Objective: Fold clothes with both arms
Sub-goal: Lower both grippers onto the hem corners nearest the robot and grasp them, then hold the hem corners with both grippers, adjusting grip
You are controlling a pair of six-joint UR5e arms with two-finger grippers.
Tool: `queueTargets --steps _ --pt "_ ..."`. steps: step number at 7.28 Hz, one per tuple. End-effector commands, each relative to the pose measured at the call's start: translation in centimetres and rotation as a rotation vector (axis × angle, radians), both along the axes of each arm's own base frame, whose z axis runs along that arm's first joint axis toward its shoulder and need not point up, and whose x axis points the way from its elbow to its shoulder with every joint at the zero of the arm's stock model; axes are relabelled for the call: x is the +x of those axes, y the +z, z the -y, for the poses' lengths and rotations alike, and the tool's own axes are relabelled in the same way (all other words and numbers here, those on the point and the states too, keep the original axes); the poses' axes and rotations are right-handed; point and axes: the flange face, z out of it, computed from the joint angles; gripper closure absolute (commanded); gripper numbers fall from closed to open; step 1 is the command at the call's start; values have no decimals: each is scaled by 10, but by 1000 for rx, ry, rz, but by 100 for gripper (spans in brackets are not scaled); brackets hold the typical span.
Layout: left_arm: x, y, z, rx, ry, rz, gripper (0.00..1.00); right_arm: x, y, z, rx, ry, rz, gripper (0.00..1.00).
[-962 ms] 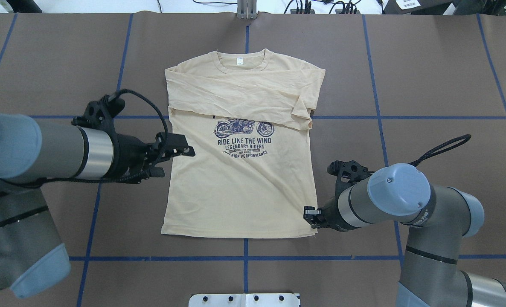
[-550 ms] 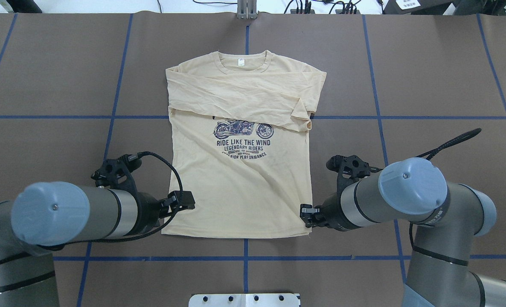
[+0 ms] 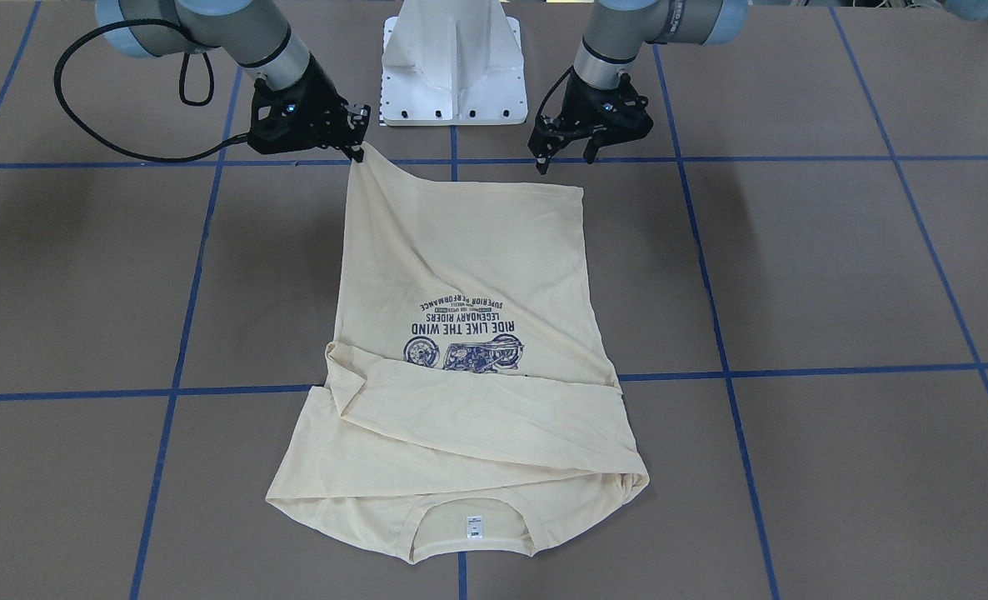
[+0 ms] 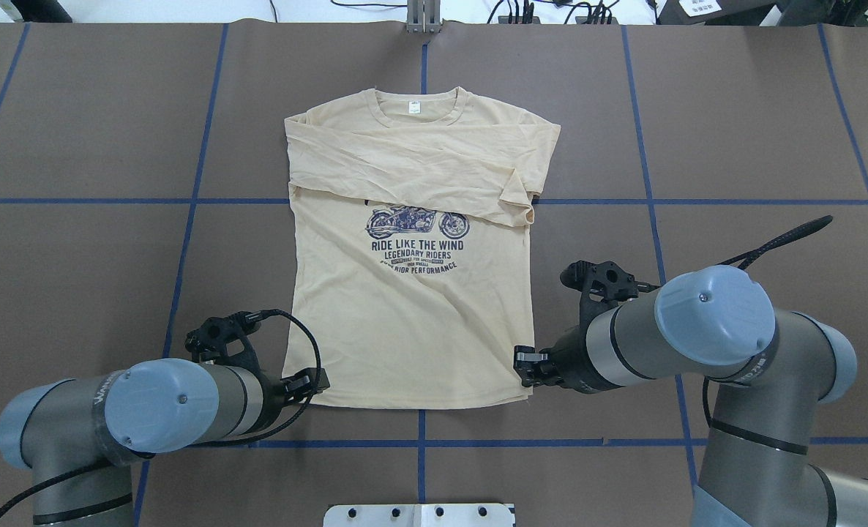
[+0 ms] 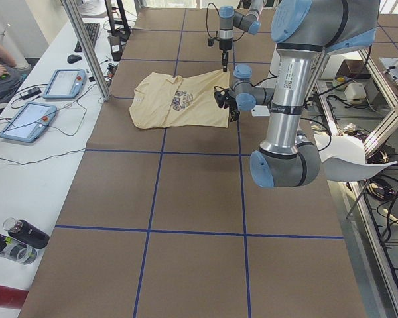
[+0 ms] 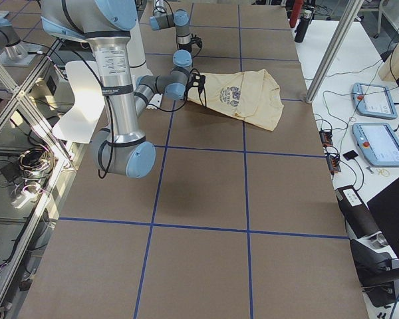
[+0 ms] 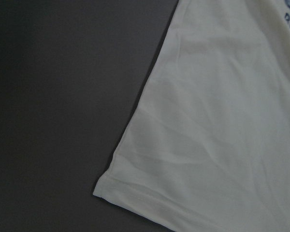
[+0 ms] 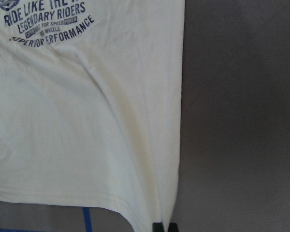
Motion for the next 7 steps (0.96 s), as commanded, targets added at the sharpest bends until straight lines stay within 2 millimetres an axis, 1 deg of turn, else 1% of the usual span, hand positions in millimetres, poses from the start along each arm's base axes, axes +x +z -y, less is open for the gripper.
queueTargets --steps 1,3,7 --pt "4 10 5 31 15 30 13 2 1 3 -2 6 -3 100" --pt "11 21 7 37 14 55 20 3 2 6 -5 8 -3 100" --pt "11 17 8 38 11 50 45 8 2 11 -7 16 -3 100"
